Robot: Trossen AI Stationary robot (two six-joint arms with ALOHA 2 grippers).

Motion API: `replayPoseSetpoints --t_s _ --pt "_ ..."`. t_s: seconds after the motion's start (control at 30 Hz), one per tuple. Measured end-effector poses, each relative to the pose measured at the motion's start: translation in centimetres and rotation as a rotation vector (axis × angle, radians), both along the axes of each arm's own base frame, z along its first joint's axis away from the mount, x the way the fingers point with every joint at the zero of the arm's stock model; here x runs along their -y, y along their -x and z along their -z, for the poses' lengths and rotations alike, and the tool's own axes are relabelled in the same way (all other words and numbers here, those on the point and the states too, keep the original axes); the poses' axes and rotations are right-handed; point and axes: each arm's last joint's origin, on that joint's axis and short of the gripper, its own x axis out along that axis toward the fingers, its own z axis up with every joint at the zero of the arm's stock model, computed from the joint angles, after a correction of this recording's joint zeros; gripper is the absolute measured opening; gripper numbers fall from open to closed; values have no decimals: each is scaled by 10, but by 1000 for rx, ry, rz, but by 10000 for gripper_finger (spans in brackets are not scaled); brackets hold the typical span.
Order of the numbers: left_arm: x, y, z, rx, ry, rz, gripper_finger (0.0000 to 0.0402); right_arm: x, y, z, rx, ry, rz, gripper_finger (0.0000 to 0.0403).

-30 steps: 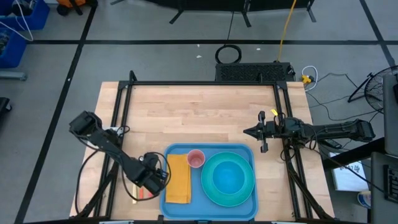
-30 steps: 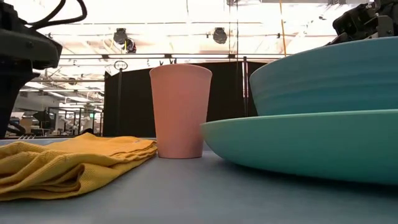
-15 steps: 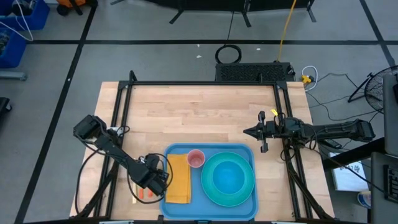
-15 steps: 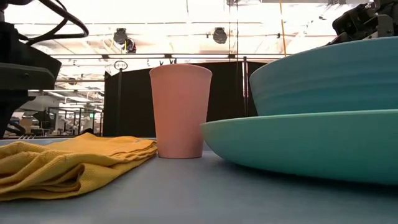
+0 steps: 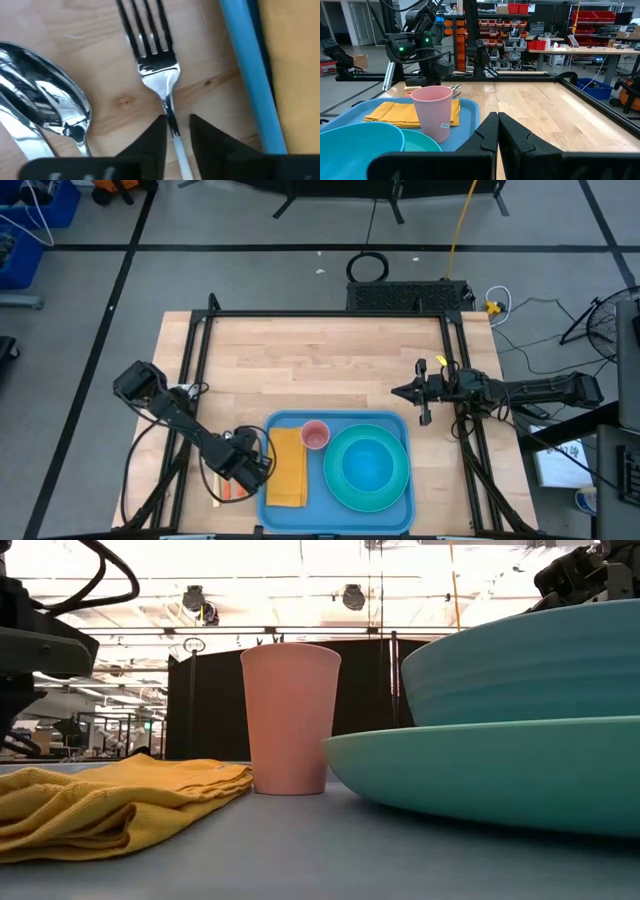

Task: Set up tray
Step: Put the orange fork on top of the yellow table napkin

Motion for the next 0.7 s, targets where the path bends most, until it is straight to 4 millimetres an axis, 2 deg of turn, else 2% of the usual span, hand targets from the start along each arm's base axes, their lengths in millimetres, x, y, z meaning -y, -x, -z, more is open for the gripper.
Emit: replayPoseSetpoints --t_s 0.23,0.5,0.7 --pt "-1 0 -3 30 -33 19 12 0 0 0 1 0 0 0" --pt "-6 3 -19 105 -112 13 10 0 0 0 3 0 0 0" --pt "-4 -1 -53 106 -153 -18 10 0 0 0 4 1 0 0"
